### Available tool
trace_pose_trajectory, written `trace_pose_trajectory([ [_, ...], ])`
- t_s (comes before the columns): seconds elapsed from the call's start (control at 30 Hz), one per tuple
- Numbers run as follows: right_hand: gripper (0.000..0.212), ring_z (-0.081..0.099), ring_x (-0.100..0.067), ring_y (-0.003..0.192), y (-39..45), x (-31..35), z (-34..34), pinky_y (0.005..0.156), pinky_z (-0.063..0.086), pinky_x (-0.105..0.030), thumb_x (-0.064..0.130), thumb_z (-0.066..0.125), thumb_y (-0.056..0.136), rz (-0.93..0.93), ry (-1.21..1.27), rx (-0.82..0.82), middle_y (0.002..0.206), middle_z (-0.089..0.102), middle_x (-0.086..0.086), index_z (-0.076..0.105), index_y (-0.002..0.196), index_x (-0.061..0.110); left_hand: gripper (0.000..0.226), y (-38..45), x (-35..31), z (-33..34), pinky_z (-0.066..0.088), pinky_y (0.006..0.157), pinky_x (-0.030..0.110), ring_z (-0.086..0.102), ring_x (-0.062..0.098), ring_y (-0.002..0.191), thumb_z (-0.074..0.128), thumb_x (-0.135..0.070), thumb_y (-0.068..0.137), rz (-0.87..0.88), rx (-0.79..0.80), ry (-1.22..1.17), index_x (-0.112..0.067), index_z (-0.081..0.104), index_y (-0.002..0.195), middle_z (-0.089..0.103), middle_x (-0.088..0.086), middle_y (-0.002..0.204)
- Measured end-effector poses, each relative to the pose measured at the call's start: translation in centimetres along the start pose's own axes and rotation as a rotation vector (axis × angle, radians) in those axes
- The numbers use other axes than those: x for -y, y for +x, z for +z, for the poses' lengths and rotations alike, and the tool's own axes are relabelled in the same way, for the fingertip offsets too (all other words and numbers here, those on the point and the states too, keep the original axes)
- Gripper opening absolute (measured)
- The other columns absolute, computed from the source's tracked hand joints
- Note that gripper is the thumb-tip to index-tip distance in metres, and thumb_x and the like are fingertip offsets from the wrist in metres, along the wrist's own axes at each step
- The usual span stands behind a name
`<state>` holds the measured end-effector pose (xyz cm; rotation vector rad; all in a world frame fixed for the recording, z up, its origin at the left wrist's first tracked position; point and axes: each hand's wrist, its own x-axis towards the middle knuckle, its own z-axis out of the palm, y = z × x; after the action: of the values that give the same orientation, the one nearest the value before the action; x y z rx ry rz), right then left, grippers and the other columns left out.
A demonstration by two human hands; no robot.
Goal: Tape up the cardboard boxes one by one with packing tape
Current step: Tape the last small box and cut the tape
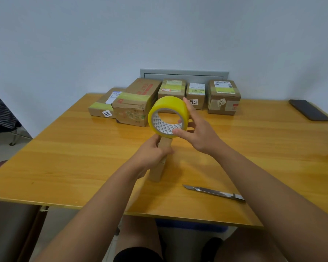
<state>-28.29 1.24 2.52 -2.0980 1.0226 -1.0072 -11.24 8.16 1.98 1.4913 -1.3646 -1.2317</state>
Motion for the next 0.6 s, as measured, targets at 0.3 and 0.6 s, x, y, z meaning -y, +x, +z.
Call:
trace_pose_trajectory([
  [0.3,0.095,0.066,-0.015,0.102,-0.8,0.1,-2.5,0.085,0.057,-0.031,0.033,0.076,0.082,0.029,-0.035,-0.002,0.126,0.052,0.005,0.012,0.151,0.047,0.056,-0.3,-0.6,0.7,0.05,0.08,0.027,0.056,0.008,0.102,0.062,-0.01,0.091,0.021,-0.008,-0.034,-0.038,0.047,0.137,0.059,-0.011,0.117],
  [0.6,0.096,0.062,-0.015,0.108,-2.2,-0.7,-1.4,0.09,0.056,-0.031,0.037,0.074,0.083,0.019,-0.023,-0.083,0.131,0.049,0.01,0.011,0.155,0.036,0.028,-0.6,-0.8,0.6,0.054,0.084,0.037,0.06,0.012,0.095,0.061,-0.026,0.093,0.095,-0.131,0.271,-0.033,0.063,0.12,0.066,-0.013,0.109],
])
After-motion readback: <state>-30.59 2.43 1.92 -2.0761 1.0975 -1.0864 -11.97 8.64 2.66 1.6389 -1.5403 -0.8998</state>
